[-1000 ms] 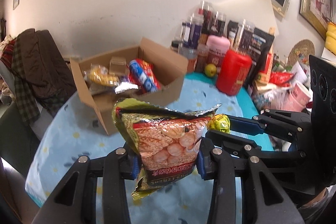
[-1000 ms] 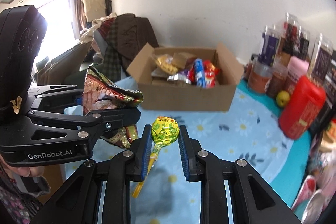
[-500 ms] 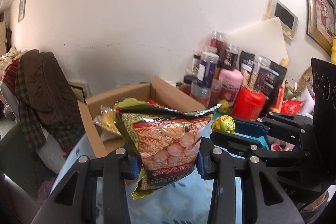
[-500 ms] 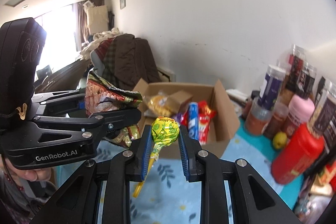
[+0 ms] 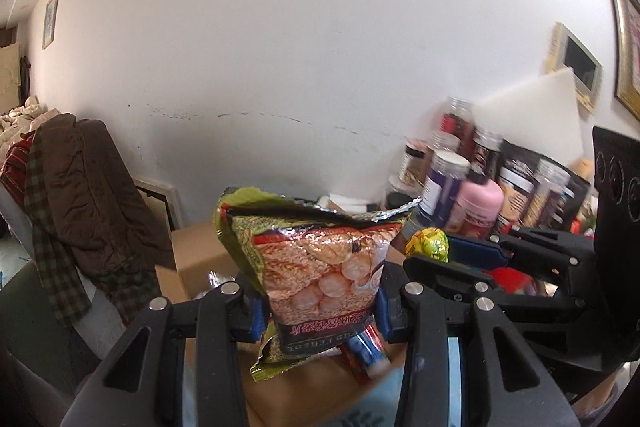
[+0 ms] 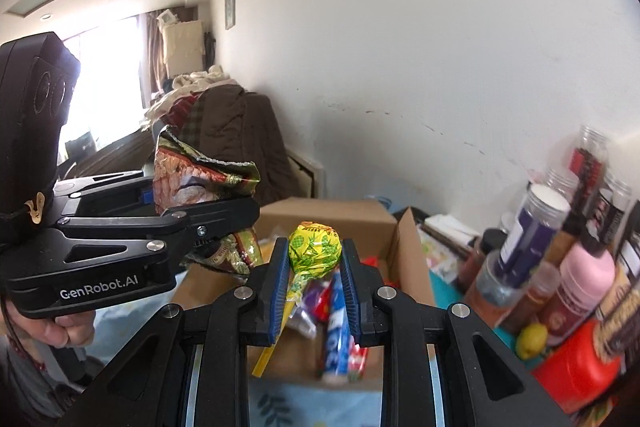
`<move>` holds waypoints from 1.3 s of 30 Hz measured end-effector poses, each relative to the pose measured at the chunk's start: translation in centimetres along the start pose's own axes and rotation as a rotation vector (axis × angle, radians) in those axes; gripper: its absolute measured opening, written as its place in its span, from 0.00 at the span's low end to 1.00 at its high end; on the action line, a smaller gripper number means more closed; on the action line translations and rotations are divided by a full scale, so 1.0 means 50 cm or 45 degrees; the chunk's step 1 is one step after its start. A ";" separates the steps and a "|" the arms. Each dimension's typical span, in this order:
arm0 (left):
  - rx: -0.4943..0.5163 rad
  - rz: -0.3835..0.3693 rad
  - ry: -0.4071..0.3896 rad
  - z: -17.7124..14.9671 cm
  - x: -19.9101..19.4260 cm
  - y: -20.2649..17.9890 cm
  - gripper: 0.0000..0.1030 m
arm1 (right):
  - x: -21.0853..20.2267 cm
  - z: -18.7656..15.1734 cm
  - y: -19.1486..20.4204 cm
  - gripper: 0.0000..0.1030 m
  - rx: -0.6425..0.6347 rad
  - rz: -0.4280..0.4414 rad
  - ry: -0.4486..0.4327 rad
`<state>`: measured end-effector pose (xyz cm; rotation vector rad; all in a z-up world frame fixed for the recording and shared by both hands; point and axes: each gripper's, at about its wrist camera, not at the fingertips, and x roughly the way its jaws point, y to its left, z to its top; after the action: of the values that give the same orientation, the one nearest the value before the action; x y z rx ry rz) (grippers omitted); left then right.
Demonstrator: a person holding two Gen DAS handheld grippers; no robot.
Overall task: Organize snacks
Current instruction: 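Lift the cereal bag and lollipop and carry them over the cardboard box, then lower the cereal bag and lollipop into the box and open both tools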
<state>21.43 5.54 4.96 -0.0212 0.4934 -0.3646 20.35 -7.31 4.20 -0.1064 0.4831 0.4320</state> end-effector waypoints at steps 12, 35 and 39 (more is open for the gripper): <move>-0.117 0.154 0.087 0.033 0.178 0.078 0.39 | 0.167 0.016 -0.100 0.24 0.085 -0.054 0.109; -0.132 0.236 0.368 -0.037 0.345 0.139 0.39 | 0.333 -0.076 -0.125 0.24 0.114 -0.010 0.355; -0.120 0.259 0.393 -0.041 0.353 0.140 0.39 | 0.336 -0.076 -0.117 0.24 0.086 -0.035 0.362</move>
<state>37.28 6.11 -5.70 -0.0059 0.8109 -0.1441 34.62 -7.01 -7.07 -0.1093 0.7745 0.3748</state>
